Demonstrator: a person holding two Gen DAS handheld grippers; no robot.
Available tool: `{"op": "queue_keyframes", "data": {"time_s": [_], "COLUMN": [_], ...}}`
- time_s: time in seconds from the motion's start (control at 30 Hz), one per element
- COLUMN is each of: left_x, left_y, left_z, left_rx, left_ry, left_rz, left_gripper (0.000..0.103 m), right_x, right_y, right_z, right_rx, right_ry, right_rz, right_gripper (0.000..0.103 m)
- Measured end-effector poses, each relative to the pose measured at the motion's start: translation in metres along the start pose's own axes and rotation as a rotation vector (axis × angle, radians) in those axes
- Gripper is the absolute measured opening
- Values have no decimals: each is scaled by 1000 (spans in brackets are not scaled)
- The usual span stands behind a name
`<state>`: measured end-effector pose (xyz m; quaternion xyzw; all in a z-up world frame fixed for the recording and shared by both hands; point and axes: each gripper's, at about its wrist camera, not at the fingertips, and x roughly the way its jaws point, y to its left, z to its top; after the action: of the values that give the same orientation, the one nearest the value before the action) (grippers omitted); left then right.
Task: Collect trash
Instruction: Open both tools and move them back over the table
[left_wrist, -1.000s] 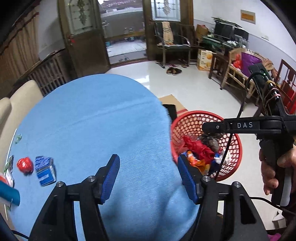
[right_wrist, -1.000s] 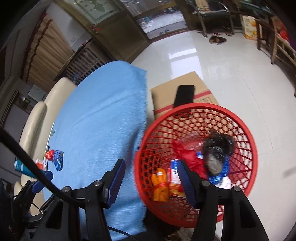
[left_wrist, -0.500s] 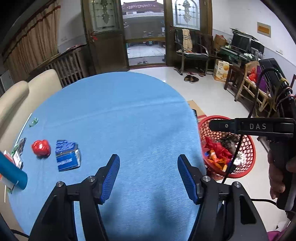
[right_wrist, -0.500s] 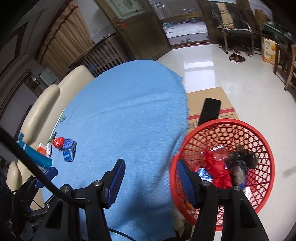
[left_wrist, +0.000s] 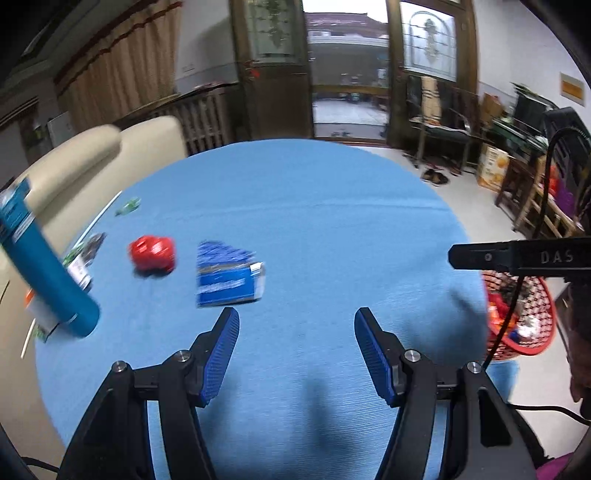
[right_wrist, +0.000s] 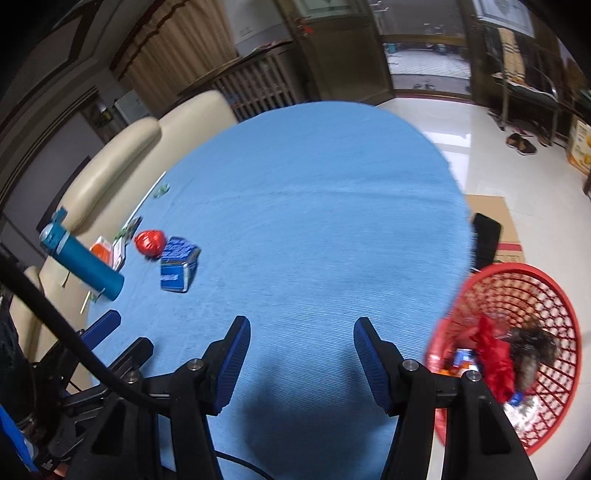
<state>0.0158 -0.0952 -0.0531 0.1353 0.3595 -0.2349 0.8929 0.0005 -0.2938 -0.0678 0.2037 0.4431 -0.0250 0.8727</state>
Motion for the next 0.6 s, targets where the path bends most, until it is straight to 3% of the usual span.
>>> {"op": "queue_keyframes", "data": {"time_s": [0.27, 0.6], "left_x": [10, 18], "left_y": [59, 100], "left_z": [-16, -22], "left_rx": [-91, -176], "left_ry": [4, 8], "left_rz": [115, 161], "left_gripper": [66, 66], "right_x": [44, 81], "right_y": [66, 120], "right_z": [13, 23], "right_rx": [-96, -164], "right_ry": [57, 91], "right_rz": [76, 155], "right_gripper": [63, 63]}}
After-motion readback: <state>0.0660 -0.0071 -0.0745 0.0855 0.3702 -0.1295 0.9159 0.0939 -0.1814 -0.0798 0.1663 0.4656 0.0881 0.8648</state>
